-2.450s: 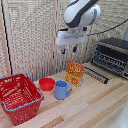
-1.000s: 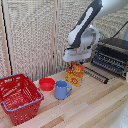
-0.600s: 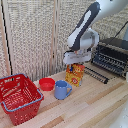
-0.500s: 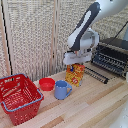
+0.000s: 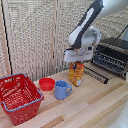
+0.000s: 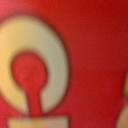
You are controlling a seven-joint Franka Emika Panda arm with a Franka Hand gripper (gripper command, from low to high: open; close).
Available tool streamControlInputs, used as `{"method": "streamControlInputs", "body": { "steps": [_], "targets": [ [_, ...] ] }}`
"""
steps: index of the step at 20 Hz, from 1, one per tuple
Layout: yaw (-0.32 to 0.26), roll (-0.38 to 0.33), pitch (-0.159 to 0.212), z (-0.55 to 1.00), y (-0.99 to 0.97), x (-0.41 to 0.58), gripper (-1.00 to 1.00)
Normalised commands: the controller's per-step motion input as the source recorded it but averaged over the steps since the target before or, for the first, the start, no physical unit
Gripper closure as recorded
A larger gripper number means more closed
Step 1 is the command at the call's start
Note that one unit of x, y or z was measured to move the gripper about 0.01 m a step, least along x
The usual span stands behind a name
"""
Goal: Carefully direct your gripping tool toward the mac and cheese carton. Clutch the mac and cheese carton gently but firmly in your gripping tool. Slide your gripping tool, with the carton in hand, above the container. Loosen your grip, letting the carton of mac and cheese effortlessly fall into the container.
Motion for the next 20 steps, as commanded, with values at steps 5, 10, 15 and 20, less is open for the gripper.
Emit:
{"method": "streamControlInputs", "body": {
  "steps": [5,10,15,20],
  "targets": [
    [-0.019,0.075,0.018,0.73,0.12,0.030,1.00],
    [0.014,0.083,0.050,0.82,0.27,0.256,1.00],
    [0.068,0.060,0.119,0.75,0.54,0.442,1.00],
    [0.079,0.043,0.155,0.65,0.67,0.512,1.00]
  ]
}}
